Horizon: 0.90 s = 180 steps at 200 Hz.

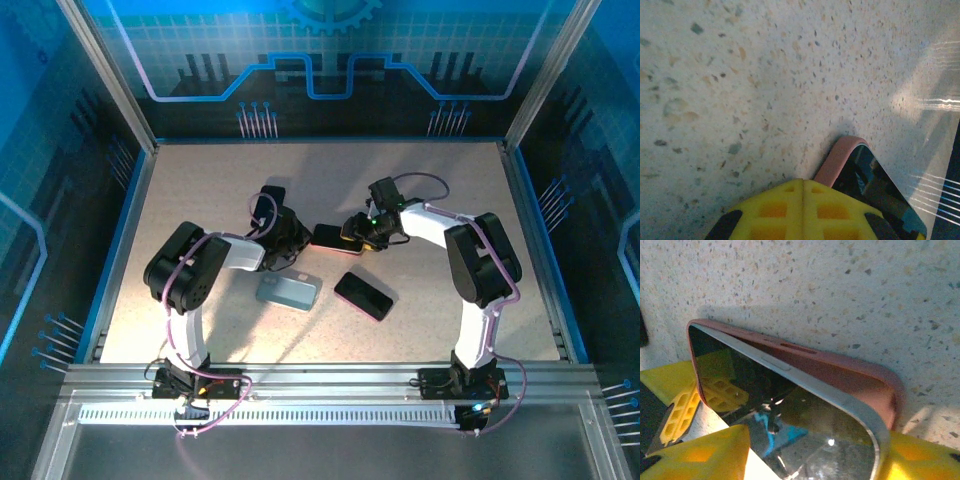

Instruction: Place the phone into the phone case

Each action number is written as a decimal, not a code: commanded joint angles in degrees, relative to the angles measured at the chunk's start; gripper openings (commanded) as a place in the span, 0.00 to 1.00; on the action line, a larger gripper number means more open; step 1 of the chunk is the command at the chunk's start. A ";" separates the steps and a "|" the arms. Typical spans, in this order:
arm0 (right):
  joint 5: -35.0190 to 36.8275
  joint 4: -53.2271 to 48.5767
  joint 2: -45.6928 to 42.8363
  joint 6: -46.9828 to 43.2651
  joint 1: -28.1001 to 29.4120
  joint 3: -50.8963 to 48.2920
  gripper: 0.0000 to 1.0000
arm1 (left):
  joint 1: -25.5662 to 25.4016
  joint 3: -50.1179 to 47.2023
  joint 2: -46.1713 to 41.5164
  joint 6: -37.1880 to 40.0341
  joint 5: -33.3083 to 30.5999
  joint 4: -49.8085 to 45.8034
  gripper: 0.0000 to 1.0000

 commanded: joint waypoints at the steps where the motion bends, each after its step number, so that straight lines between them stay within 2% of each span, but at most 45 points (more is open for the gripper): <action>1: 2.15 -6.48 2.08 -2.57 1.34 2.57 0.64 | -2.42 -1.39 -1.53 0.14 6.22 -0.25 0.00; 65: 5.80 -15.69 3.11 -6.47 1.29 9.34 0.79 | -3.21 -3.24 -2.48 -1.50 5.78 2.33 0.00; 180: 7.23 -19.28 0.34 -7.43 0.57 10.54 0.89 | -3.94 -3.11 -1.72 -2.58 5.87 4.48 0.00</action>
